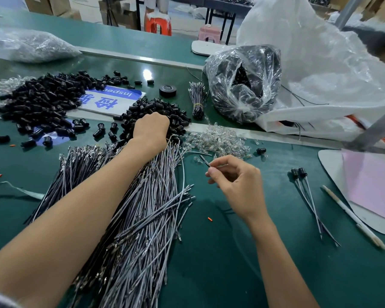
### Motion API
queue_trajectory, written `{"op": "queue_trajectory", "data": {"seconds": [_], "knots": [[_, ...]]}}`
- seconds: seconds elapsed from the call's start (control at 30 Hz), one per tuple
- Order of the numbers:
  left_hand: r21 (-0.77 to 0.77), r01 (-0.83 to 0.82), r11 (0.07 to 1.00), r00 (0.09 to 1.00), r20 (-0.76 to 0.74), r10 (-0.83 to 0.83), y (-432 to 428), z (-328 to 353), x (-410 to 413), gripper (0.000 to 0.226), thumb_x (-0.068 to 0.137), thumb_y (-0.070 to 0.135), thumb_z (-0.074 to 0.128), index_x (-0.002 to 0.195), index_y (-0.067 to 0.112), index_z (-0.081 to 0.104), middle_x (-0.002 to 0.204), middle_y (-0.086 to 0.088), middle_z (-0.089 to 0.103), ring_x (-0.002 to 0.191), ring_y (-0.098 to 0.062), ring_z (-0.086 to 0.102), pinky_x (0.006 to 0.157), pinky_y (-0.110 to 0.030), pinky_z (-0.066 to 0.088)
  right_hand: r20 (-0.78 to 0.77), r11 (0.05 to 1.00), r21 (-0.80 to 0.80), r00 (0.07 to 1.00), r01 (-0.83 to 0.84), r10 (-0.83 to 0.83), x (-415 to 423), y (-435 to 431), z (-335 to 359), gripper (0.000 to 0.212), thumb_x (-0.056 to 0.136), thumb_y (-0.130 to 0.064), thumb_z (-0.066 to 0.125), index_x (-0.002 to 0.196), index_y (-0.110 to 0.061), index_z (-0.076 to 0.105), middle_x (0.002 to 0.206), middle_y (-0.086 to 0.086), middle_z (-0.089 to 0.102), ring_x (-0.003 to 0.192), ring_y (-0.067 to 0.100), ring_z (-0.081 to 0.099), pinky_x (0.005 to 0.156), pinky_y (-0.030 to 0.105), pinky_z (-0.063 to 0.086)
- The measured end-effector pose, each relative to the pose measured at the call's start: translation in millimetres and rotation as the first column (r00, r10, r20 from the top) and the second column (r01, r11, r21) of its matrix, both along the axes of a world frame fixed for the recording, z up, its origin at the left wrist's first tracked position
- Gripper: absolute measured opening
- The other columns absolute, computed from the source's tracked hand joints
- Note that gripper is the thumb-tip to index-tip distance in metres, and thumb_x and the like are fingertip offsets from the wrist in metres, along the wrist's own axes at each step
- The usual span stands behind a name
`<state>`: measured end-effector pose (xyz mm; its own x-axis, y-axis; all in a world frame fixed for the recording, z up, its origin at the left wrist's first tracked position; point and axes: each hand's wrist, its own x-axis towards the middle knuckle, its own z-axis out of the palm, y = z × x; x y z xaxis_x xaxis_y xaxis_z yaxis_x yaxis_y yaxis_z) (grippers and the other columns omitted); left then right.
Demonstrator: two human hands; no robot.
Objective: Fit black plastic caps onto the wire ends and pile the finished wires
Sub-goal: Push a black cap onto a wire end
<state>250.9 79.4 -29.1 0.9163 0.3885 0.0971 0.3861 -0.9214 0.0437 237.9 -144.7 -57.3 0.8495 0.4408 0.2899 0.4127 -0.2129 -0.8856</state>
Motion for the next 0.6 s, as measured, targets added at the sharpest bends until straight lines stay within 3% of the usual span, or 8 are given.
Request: {"op": "queue_trajectory", "data": {"seconds": [0.23, 0.33, 0.5, 0.6], "knots": [[0.072, 0.044, 0.996, 0.994, 0.095, -0.051, 11.8, -5.1, -1.8, 0.029, 0.079, -0.012, 0.056, 0.098, 0.008, 0.062, 0.096, -0.013, 0.063, 0.093, -0.036, 0.060, 0.067, -0.038, 0.039, 0.028, 1.000, -0.006, 1.000, 0.014, -0.014, -0.3, 0.2, 1.4, 0.015, 0.084, -0.002, 0.070, 0.081, -0.016, 0.070, 0.070, -0.005, 0.072, 0.062, 0.010, 0.069, 0.063, 0.018, 0.053], [0.089, 0.073, 0.993, 0.977, 0.192, -0.089, 15.1, -9.6, -5.7, 0.029, 0.078, -0.012, 0.055, 0.098, 0.008, 0.062, 0.095, -0.011, 0.063, 0.091, -0.035, 0.059, 0.065, -0.038, 0.041, 0.043, 0.998, 0.013, 0.998, 0.054, -0.055, 0.9, 0.1, 2.0, 0.015, 0.084, -0.003, 0.072, 0.080, -0.017, 0.071, 0.070, -0.007, 0.071, 0.062, 0.011, 0.066, 0.065, 0.022, 0.055], [0.088, -0.004, 0.996, 0.987, 0.163, -0.010, 17.7, -13.7, -8.9, 0.026, 0.079, -0.010, 0.059, 0.097, 0.008, 0.063, 0.092, -0.007, 0.045, 0.090, -0.034, 0.058, 0.064, -0.039, 0.038, 0.039, 0.999, 0.004, 0.998, 0.050, -0.050, 0.5, 0.3, 1.6, 0.014, 0.084, -0.003, 0.072, 0.081, -0.017, 0.072, 0.069, -0.010, 0.070, 0.062, 0.007, 0.064, 0.064, 0.018, 0.051], [0.047, 0.000, 0.999, 0.986, 0.167, -0.008, 18.7, -13.2, -4.3, 0.029, 0.078, -0.016, 0.057, 0.097, 0.004, 0.066, 0.100, -0.011, 0.056, 0.090, -0.036, 0.060, 0.067, -0.039, 0.042, 0.046, 0.999, 0.001, 0.998, 0.043, -0.043, 0.4, -0.1, 1.5, 0.014, 0.084, -0.003, 0.073, 0.081, -0.017, 0.072, 0.069, -0.011, 0.069, 0.062, 0.006, 0.063, 0.064, 0.017, 0.051]]}}
